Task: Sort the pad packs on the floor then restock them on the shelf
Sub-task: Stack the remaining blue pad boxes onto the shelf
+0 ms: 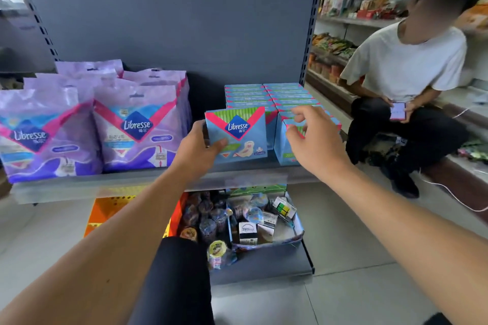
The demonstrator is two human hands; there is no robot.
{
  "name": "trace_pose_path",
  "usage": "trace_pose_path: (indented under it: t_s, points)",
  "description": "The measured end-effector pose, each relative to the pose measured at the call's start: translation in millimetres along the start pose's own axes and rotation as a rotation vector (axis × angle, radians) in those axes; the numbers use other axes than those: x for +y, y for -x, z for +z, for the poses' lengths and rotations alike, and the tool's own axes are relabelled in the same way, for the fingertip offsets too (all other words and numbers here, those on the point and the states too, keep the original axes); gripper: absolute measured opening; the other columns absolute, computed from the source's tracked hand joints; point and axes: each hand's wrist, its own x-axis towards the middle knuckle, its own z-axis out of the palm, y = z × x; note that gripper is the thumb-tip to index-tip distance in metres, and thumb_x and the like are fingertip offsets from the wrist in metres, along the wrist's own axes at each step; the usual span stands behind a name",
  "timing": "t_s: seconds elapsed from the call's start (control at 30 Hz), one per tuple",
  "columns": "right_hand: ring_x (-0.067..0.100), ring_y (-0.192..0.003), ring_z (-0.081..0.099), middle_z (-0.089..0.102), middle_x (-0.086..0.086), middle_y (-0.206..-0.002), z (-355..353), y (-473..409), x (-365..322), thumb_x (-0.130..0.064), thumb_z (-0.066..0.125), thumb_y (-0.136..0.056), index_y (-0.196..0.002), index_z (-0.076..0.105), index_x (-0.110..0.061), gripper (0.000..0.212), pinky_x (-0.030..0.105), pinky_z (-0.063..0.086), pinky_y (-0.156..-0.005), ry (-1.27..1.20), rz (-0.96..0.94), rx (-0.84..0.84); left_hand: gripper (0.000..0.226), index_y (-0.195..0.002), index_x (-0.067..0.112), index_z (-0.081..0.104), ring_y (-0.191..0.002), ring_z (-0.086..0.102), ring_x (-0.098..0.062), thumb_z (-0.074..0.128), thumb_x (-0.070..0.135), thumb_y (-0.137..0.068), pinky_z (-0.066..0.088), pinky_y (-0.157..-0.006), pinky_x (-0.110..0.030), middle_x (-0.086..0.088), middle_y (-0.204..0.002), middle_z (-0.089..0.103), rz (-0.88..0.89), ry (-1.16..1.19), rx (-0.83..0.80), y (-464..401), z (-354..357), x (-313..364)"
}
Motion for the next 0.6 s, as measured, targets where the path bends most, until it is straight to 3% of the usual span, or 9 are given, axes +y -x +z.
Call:
trace_pose_path:
  t_s: [0.13, 0.33, 0.43, 0.5, 0.6]
  points:
    - [0.024, -0.119, 0.043, 0.054, 0.004, -0.120, -10.5, -4.9, 10.8, -0.016, 0.054, -0.091, -0.125, 0.056, -0.011, 0.035, 0.029, 0.035, -0.093, 0.167, -0.066, 0.027, 0.050, -0.130, 0.017, 0.044, -0.095, 0.061, -0.014, 0.070, 0.024, -0.088, 0.046, -0.081, -0.028, 0.005, -0.112, 0.062, 0.011, -0.028, -0.023, -10.4, 16.8, -3.0]
    - [0.025, -0.121, 0.042, 0.052, 0.005, -0.123, -11.1, -7.9, 16.3, -0.017, 0.054, -0.091, -0.128, 0.053, -0.012, 0.037, 0.036, 0.040, -0.092, 0.167, -0.072, 0.027, 0.052, -0.129, 0.020, 0.039, -0.110, 0.056, -0.017, 0.070, 0.018, -0.087, 0.049, -0.095, -0.038, -0.001, -0.126, 0.053, 0.037, 0.000, -0.019, -16.1, 42.2, -3.0]
    - [0.028, -0.121, 0.044, 0.052, 0.006, -0.124, -8.5, -7.7, 20.0, -0.019, 0.055, -0.091, -0.128, 0.053, -0.011, 0.038, 0.038, 0.041, -0.094, 0.179, -0.089, 0.016, 0.055, -0.138, 0.018, 0.034, -0.104, 0.053, -0.011, 0.064, 0.018, -0.092, 0.043, -0.084, -0.027, 0.006, -0.119, 0.051, 0.012, -0.005, -0.031, -14.9, 47.5, -1.0]
    - [0.026, -0.122, 0.043, 0.052, 0.006, -0.125, -6.9, -7.5, 22.2, -0.020, 0.056, -0.091, -0.128, 0.053, -0.011, 0.038, 0.037, 0.040, -0.095, 0.188, -0.098, 0.010, 0.054, -0.142, 0.017, 0.032, -0.098, 0.052, -0.011, 0.060, 0.021, -0.095, 0.040, -0.079, -0.026, 0.006, -0.114, 0.052, 0.002, -0.043, -0.053, -13.1, 48.9, 0.3]
    - [0.023, -0.123, 0.040, 0.051, 0.003, -0.128, -4.2, -6.2, 23.3, -0.021, 0.054, -0.093, -0.130, 0.053, -0.014, 0.037, 0.032, 0.038, -0.089, 0.221, -0.096, -0.010, 0.050, -0.142, 0.017, 0.033, -0.094, 0.053, -0.014, 0.056, 0.025, -0.097, 0.041, -0.075, -0.028, -0.002, -0.122, 0.059, -0.012, -0.118, -0.081, -12.8, 48.4, 3.0]
